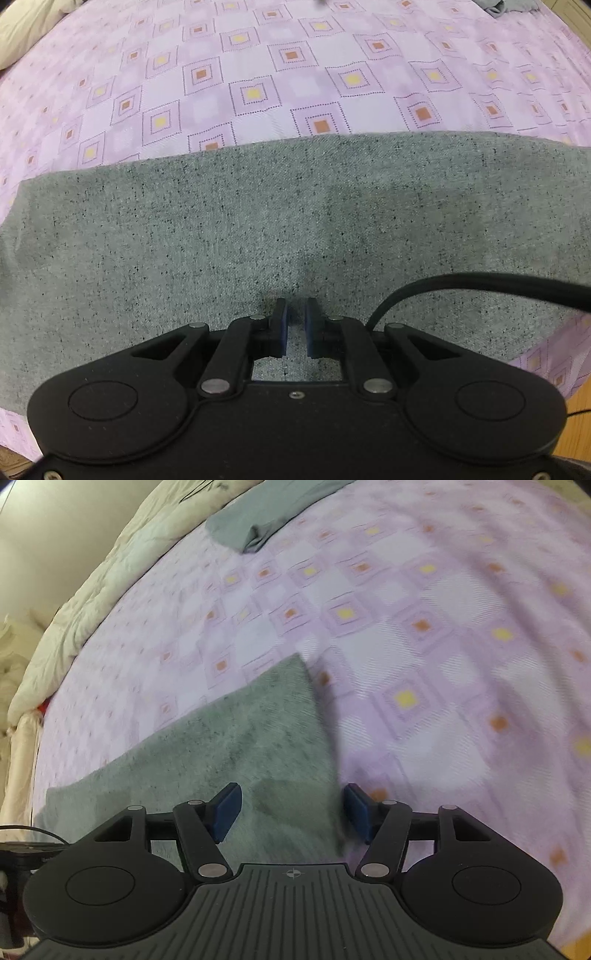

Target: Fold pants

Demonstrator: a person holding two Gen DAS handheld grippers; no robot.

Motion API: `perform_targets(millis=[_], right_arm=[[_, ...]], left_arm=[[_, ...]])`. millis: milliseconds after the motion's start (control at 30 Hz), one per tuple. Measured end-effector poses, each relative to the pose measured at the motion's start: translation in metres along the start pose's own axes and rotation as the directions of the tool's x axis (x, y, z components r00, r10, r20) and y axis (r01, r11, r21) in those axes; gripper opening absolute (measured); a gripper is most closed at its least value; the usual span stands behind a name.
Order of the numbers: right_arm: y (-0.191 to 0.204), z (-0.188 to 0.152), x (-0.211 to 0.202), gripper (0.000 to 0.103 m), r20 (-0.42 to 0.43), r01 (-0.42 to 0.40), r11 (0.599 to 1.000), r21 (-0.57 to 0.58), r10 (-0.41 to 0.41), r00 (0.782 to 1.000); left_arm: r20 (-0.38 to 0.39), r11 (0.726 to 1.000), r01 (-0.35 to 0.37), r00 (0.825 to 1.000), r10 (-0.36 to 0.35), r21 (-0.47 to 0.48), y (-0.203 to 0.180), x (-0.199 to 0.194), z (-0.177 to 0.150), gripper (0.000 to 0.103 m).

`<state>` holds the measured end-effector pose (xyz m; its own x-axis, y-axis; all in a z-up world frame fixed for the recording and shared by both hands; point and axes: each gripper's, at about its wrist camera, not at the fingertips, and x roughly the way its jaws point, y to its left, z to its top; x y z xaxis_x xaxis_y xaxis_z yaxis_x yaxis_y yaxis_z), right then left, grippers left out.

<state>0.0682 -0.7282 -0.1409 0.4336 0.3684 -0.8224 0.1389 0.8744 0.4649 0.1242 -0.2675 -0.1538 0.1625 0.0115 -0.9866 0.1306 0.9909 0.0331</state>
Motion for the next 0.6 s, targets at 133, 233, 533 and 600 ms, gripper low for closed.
perform_targets(millis=[133, 233, 533, 600], right_arm=[[-0.004, 0.017, 0.008, 0.048, -0.009, -0.021, 0.995, 0.094, 0.022, 1.000], [0.008, 0.019, 0.000, 0.007, 0.002, -0.007, 1.000, 0.013, 0.007, 1.000], [0.054, 0.018, -0.046, 0.007, 0.096, 0.026, 0.994, -0.104, -0.016, 0.995], [0.057, 0.018, -0.049, 0.007, 0.097, 0.024, 0.994, -0.108, -0.014, 0.995]], left_arm=[[0.007, 1.000, 0.013, 1.000, -0.013, -0.016, -0.002, -0.009, 0.006, 0.014], [0.031, 0.998, 0.046, 0.999, -0.045, -0.043, -0.006, -0.019, 0.017, 0.014], [0.094, 0.989, 0.126, 0.989, -0.119, -0.074, -0.036, -0.010, 0.074, 0.014], [0.083, 0.992, 0.105, 0.992, -0.099, -0.077, -0.042, 0.001, 0.084, 0.014]])
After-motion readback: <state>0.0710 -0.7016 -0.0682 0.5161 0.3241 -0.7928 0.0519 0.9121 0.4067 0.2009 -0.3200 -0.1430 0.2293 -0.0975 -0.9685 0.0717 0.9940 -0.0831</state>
